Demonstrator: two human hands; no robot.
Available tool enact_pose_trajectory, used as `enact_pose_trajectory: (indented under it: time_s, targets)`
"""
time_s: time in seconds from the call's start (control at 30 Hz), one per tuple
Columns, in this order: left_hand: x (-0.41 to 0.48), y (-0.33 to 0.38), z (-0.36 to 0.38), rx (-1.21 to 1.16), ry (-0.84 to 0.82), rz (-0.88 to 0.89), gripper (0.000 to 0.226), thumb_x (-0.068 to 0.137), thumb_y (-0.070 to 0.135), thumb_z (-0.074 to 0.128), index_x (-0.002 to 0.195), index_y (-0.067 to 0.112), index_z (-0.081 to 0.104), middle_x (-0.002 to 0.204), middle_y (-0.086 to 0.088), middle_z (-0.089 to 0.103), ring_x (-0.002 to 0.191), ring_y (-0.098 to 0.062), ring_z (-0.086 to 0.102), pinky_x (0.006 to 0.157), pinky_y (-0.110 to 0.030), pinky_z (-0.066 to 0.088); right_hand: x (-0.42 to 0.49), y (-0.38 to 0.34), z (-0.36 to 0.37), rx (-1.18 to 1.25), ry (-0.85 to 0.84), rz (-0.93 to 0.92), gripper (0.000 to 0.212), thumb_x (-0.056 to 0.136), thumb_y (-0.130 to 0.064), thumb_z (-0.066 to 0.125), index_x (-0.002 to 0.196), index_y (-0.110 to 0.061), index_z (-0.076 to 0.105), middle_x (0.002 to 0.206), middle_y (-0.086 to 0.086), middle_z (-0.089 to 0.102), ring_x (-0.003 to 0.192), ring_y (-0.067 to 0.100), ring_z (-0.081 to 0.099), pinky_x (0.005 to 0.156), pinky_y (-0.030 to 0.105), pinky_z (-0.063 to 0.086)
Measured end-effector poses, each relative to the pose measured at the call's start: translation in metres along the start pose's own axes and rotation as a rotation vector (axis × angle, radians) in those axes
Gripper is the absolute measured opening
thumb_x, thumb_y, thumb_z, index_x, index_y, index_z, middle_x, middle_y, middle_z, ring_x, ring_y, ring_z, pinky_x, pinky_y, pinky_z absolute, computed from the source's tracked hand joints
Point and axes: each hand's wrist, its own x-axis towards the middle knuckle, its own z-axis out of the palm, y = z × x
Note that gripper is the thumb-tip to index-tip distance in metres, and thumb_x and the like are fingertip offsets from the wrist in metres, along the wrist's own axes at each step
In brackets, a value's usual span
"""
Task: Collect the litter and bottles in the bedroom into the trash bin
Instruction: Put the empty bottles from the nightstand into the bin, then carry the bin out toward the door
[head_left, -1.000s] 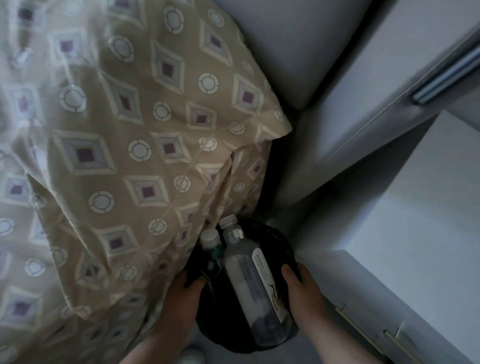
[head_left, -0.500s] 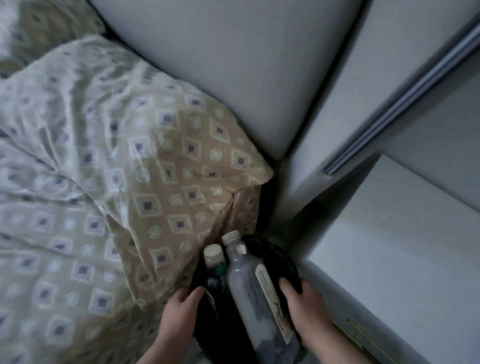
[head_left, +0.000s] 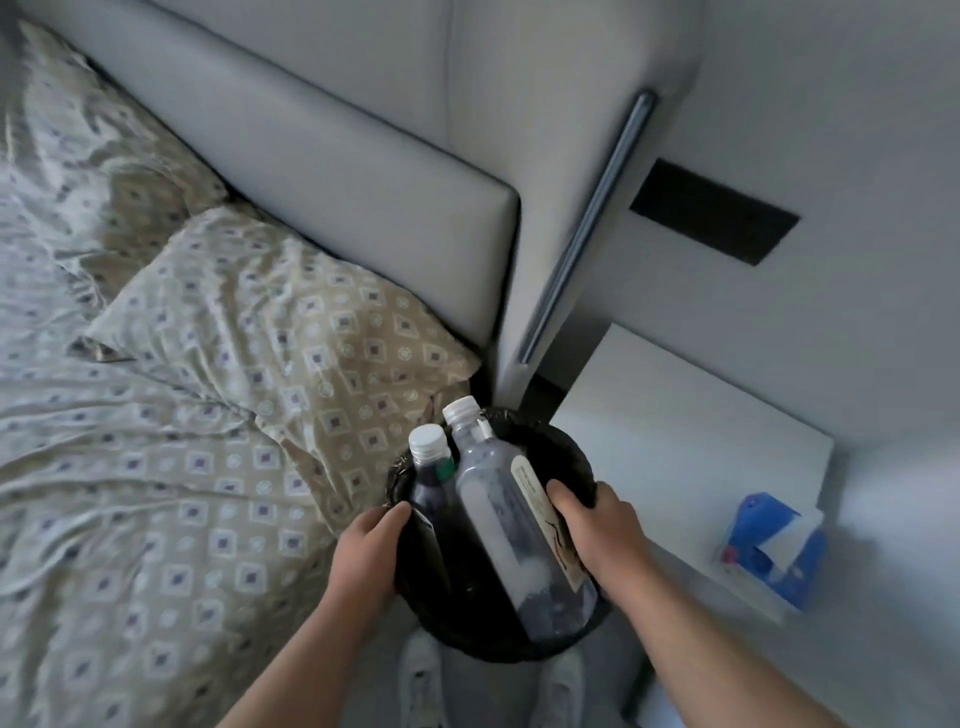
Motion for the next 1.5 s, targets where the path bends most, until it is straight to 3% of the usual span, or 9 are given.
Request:
enact_pose_trajectory:
  time_s: [0.13, 0.33, 0.5, 0.67, 0.87, 1.0, 1.07, 1.2, 1.5]
  targets:
    - [-0.057, 0.029, -0.007, 0.051, -0.029, 0.056, 0.015, 0.088, 0.026, 0.059, 0.082, 0.015, 0.066, 0.085, -0.011, 0.070, 0.078, -0.027, 0.065, 0.081, -0.050, 0.056, -0.057, -0.004, -0.037, 0.005, 0.041, 0.031, 0.094, 0.056, -0.082, 0.039, 0.122, -0.017, 0.053, 0.112, 0.009, 0.058, 0.101, 0.029, 0.058, 0.087, 0.044, 0.050]
    - [-0.105, 0.057, -0.031, 0.168, -0.178, 0.129, 0.024, 0.088, 0.030, 0.059, 0.096, 0.010, 0.069, 0.087, -0.015, 0.071, 0.067, -0.025, 0.066, 0.065, -0.048, 0.059, -0.132, 0.006, -0.067, 0.128, 0.134, 0.039, 0.075, 0.076, -0.071, 0.047, 0.123, -0.013, 0.053, 0.113, 0.008, 0.058, 0.096, 0.024, 0.054, 0.070, 0.033, 0.041]
    - [-0.127, 0.082, -0.048, 0.250, -0.379, 0.202, 0.027, 0.091, 0.027, 0.057, 0.092, 0.004, 0.070, 0.075, -0.011, 0.066, 0.065, -0.023, 0.061, 0.052, -0.036, 0.054, -0.191, 0.009, -0.065, 0.241, 0.255, 0.097, 0.094, 0.064, -0.082, 0.040, 0.127, -0.014, 0.052, 0.120, 0.008, 0.059, 0.108, 0.027, 0.056, 0.076, 0.034, 0.042]
    - [-0.149, 0.106, -0.054, 0.414, -0.591, 0.334, 0.023, 0.092, 0.024, 0.055, 0.092, 0.005, 0.068, 0.078, -0.011, 0.063, 0.061, -0.019, 0.058, 0.046, -0.030, 0.050, -0.253, 0.013, -0.045, 0.436, 0.437, 0.194, 0.094, 0.052, -0.086, 0.042, 0.118, -0.020, 0.058, 0.108, 0.000, 0.063, 0.095, 0.021, 0.060, 0.077, 0.033, 0.048]
    - [-0.196, 0.103, -0.058, 0.593, -0.820, 0.479, 0.018, 0.093, 0.022, 0.055, 0.084, 0.011, 0.066, 0.067, -0.004, 0.062, 0.057, -0.016, 0.056, 0.053, -0.028, 0.046, -0.345, 0.045, -0.005, 0.604, 0.662, 0.320, 0.095, 0.052, -0.087, 0.045, 0.119, -0.019, 0.055, 0.109, 0.000, 0.062, 0.097, 0.020, 0.061, 0.085, 0.035, 0.052]
    - [-0.234, 0.077, -0.059, 0.723, -1.003, 0.491, 0.017, 0.092, 0.024, 0.057, 0.092, 0.010, 0.065, 0.081, -0.011, 0.064, 0.068, -0.024, 0.060, 0.058, -0.033, 0.051, -0.415, 0.077, 0.020, 0.672, 0.788, 0.399, 0.109, 0.048, -0.094, 0.043, 0.130, -0.023, 0.048, 0.123, 0.000, 0.059, 0.109, 0.021, 0.058, 0.093, 0.039, 0.050]
    - [-0.261, 0.058, -0.061, 0.792, -1.093, 0.471, 0.014, 0.093, 0.022, 0.056, 0.097, 0.011, 0.063, 0.088, -0.012, 0.064, 0.076, -0.028, 0.061, 0.065, -0.036, 0.052, -0.454, 0.096, 0.033, 0.715, 0.860, 0.413, 0.099, 0.053, -0.091, 0.046, 0.128, -0.027, 0.052, 0.117, -0.005, 0.062, 0.105, 0.017, 0.059, 0.091, 0.036, 0.050]
    - [-0.316, 0.010, -0.072, 0.904, -1.241, 0.576, 0.009, 0.090, 0.003, 0.058, 0.090, 0.008, 0.065, 0.090, -0.012, 0.061, 0.075, -0.026, 0.058, 0.052, -0.033, 0.052, -0.536, 0.134, 0.068, 0.818, 1.020, 0.490, 0.091, 0.051, -0.089, 0.048, 0.120, -0.031, 0.058, 0.109, -0.008, 0.064, 0.097, 0.013, 0.062, 0.088, 0.035, 0.052]
    - [-0.450, -0.167, -0.142, 1.145, -1.518, 0.492, 0.013, 0.090, 0.018, 0.059, 0.091, 0.005, 0.065, 0.083, -0.017, 0.061, 0.075, -0.030, 0.056, 0.058, -0.034, 0.049, -0.739, 0.224, 0.208, 1.095, 1.278, 0.734, 0.106, 0.045, -0.092, 0.044, 0.128, -0.026, 0.053, 0.120, -0.001, 0.060, 0.107, 0.020, 0.059, 0.095, 0.039, 0.049]
